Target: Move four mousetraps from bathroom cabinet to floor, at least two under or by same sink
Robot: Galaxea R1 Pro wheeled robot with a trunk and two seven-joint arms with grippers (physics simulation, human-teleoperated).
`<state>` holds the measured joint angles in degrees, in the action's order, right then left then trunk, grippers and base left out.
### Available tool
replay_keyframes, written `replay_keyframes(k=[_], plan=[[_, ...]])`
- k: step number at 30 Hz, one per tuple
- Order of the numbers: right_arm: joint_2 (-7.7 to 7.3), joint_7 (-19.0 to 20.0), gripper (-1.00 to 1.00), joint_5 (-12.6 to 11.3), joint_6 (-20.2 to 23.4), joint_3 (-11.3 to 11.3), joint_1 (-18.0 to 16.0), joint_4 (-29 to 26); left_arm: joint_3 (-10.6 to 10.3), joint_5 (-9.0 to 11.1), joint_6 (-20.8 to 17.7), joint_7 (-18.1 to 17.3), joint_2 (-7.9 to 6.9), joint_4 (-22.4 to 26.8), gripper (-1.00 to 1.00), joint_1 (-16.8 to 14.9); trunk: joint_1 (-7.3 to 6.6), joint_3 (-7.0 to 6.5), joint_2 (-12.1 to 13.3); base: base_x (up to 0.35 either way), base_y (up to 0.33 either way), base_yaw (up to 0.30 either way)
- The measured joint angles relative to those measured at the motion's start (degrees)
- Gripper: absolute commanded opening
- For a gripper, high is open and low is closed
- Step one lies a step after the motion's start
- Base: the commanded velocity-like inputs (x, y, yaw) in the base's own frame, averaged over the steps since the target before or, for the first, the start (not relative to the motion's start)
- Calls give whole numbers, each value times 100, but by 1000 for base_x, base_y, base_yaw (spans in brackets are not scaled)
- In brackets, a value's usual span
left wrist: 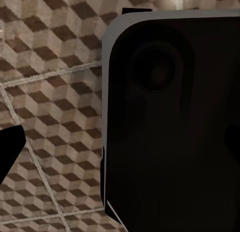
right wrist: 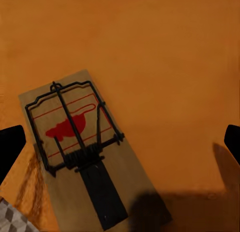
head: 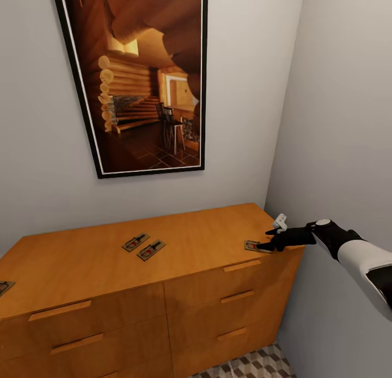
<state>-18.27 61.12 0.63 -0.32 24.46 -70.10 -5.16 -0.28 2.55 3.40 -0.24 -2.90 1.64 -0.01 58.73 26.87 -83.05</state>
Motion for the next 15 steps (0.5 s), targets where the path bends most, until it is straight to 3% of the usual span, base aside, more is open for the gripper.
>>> replay_keyframes(k=[15], plan=[[7,0,100,0,0,4,-1,2,3,0,-1,0,0,1,100,-2,0,0,0,-10,29,0]])
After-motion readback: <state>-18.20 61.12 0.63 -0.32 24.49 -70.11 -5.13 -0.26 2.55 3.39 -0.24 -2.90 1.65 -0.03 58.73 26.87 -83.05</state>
